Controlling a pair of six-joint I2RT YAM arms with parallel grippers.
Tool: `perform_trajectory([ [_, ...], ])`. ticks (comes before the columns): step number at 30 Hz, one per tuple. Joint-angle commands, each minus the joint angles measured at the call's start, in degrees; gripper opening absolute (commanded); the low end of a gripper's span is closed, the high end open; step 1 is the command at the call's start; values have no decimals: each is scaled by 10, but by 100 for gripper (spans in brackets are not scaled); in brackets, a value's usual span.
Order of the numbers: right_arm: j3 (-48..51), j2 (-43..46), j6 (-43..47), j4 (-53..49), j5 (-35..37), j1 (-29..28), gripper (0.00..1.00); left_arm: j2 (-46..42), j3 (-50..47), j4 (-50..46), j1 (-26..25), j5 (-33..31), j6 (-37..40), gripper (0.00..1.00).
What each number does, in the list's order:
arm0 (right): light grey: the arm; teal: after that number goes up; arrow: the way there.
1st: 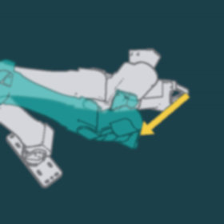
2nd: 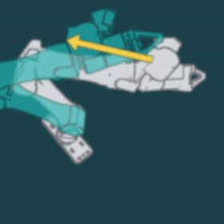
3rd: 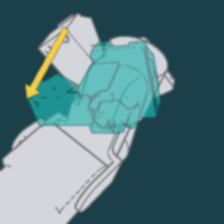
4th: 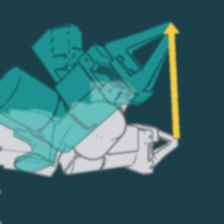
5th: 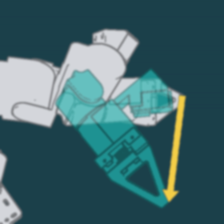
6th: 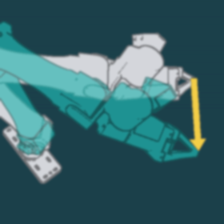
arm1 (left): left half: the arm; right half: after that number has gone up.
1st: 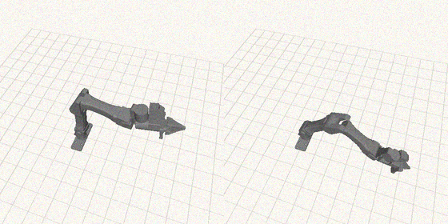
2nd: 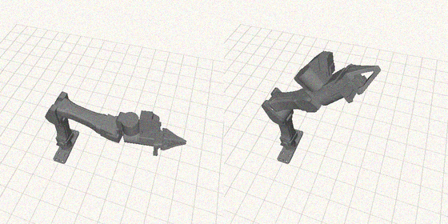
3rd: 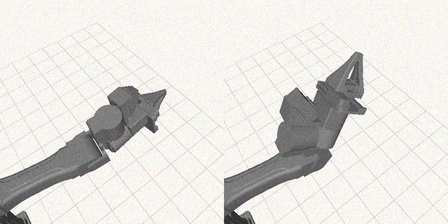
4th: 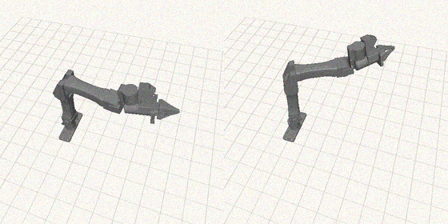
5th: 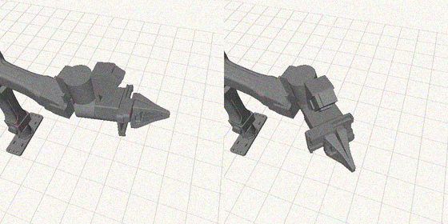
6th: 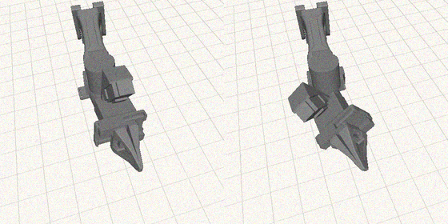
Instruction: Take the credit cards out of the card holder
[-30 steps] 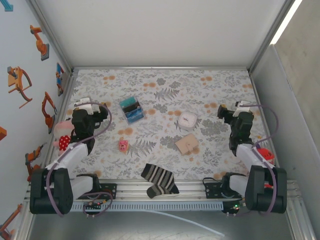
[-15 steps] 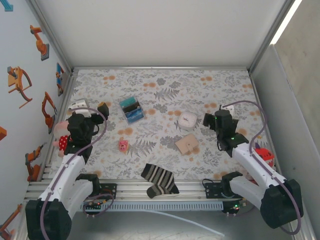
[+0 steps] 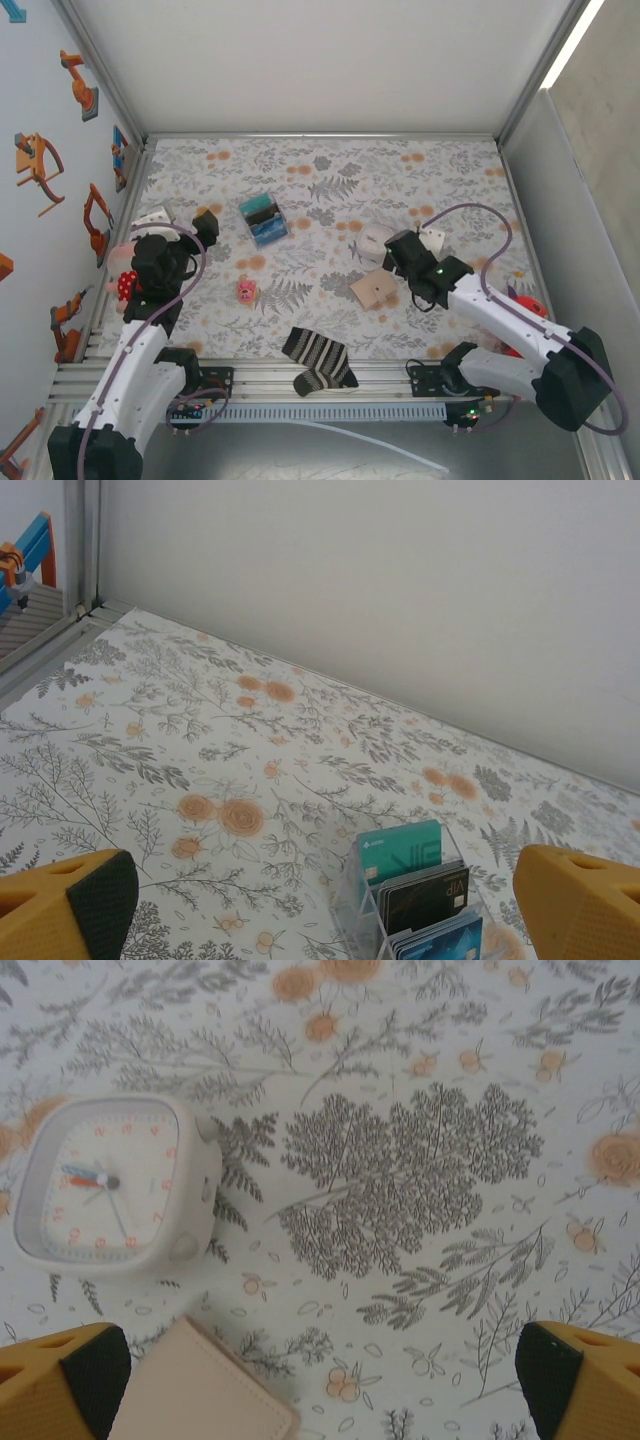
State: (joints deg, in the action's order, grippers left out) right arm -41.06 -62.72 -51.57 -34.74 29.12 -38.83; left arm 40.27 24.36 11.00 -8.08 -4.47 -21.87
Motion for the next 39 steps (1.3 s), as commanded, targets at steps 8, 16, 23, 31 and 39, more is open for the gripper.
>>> perform_trajectory([
  [8,-5,-65,-78,7,-93,-38,100,17,9,-15,-3,7,-29,97],
  [16,-10,-119,-132,13,-127,-70,99,40,21,-19,-5,37,-36,97],
  [23,10,-137,-196,61,-117,-104,100,42,19,-21,-7,38,-38,97],
  [31,10,-153,-256,84,-65,-114,100,53,19,-21,-10,45,-42,97],
  [39,12,-177,-294,83,-28,-121,100,69,23,-18,-12,60,-41,97],
])
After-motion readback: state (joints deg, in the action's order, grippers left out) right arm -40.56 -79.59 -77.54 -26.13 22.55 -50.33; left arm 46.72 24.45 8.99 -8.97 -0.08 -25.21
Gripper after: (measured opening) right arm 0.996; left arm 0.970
